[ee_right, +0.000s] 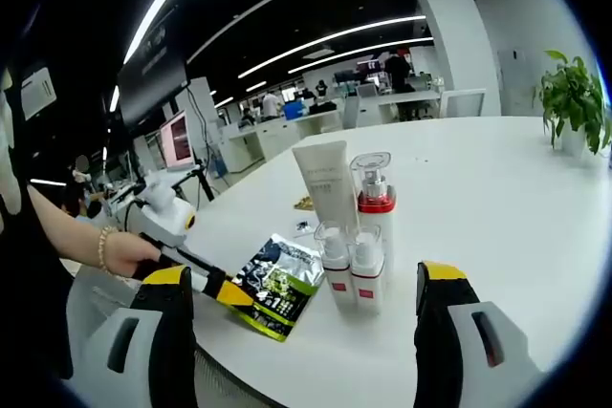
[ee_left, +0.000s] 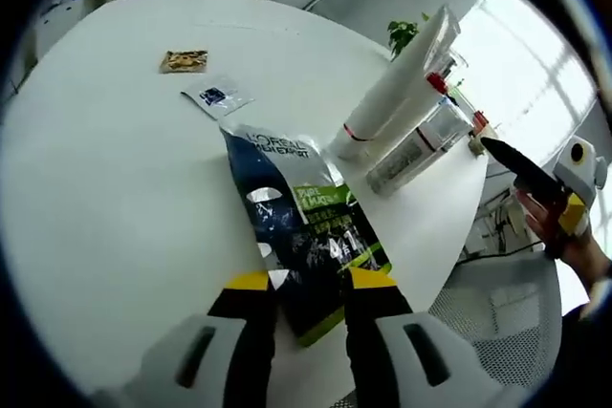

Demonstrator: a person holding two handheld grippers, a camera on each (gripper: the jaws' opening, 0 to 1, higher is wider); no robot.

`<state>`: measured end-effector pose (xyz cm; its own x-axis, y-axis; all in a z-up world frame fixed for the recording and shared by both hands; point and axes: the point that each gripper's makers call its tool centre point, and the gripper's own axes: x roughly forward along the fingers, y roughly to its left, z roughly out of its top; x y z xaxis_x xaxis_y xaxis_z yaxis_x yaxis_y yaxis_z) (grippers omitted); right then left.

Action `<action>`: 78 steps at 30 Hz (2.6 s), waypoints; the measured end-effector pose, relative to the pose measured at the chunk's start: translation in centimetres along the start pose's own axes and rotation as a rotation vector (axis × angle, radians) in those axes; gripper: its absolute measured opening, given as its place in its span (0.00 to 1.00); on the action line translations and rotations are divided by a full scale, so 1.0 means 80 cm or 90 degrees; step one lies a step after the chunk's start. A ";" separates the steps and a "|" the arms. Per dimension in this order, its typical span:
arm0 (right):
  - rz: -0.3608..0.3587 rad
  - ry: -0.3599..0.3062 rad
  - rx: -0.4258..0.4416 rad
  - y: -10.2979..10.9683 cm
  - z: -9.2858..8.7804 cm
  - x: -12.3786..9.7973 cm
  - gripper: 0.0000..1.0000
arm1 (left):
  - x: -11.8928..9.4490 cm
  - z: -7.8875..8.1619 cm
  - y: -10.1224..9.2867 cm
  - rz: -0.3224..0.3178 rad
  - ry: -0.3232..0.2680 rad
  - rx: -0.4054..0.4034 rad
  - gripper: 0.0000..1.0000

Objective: Arrange the skincare products in the storage area until every visible bottle or jar stands upright without overlapping.

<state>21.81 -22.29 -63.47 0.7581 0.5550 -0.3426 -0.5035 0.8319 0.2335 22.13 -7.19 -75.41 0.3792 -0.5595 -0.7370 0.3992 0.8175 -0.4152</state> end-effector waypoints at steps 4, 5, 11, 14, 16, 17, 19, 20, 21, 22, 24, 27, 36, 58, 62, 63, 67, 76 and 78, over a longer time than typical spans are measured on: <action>-0.001 0.000 0.001 0.000 0.000 0.000 0.96 | -0.002 0.001 0.005 0.018 0.006 0.037 0.25; -0.001 0.001 0.001 -0.001 0.000 0.000 0.96 | -0.003 0.000 0.006 0.022 0.012 0.050 0.25; -0.001 0.001 0.002 0.000 -0.001 0.000 0.96 | 0.000 -0.002 0.006 0.041 0.018 0.089 0.28; -0.002 0.001 0.002 0.000 0.000 0.000 0.96 | 0.001 -0.002 0.007 0.046 0.018 0.101 0.29; -0.002 0.002 0.002 0.000 0.000 0.000 0.96 | 0.001 0.000 0.011 0.049 0.020 0.109 0.30; -0.002 0.002 0.001 0.000 -0.001 0.000 0.96 | 0.001 0.001 0.011 0.050 0.018 0.116 0.30; -0.001 0.004 0.001 0.000 -0.001 0.000 0.96 | 0.000 0.005 0.013 0.058 0.015 0.147 0.31; -0.001 0.004 0.001 0.001 -0.001 0.000 0.96 | -0.001 0.007 0.013 0.063 0.012 0.167 0.32; -0.001 0.004 0.001 0.001 -0.001 0.000 0.96 | -0.001 0.010 0.012 0.063 0.009 0.189 0.33; -0.001 0.005 0.000 0.001 -0.001 0.000 0.96 | 0.000 0.014 0.014 0.056 0.004 0.227 0.35; 0.000 0.005 0.000 0.002 -0.001 0.000 0.96 | 0.005 0.023 0.005 0.050 -0.005 0.297 0.40; 0.000 0.006 0.000 0.002 -0.001 0.000 0.96 | 0.013 0.024 0.000 0.028 0.002 0.361 0.49; -0.004 0.005 0.003 -0.001 -0.001 0.000 0.96 | 0.032 0.019 0.005 0.003 0.044 0.435 0.58; 0.000 0.010 0.006 0.000 -0.003 0.002 0.96 | 0.034 0.023 0.010 -0.012 0.065 0.434 0.62; 0.001 0.010 0.008 0.000 -0.003 0.002 0.96 | 0.034 0.025 0.010 -0.012 0.061 0.429 0.61; 0.001 0.010 0.008 0.000 -0.003 0.002 0.96 | 0.032 0.027 0.009 -0.013 0.058 0.426 0.60; 0.003 0.012 0.008 0.000 -0.004 0.002 0.96 | 0.032 0.028 0.010 -0.014 0.050 0.421 0.61; 0.005 0.017 0.006 -0.001 -0.008 0.005 0.96 | 0.016 0.027 0.012 -0.007 0.041 0.401 0.63; 0.005 0.017 0.006 -0.001 -0.008 0.005 0.96 | 0.013 0.025 0.015 -0.002 0.038 0.392 0.64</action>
<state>21.86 -22.11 -64.17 0.7427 0.5611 -0.3655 -0.5052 0.8278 0.2441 24.70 -7.04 -75.60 0.3369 -0.5385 -0.7723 0.8155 0.5769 -0.0465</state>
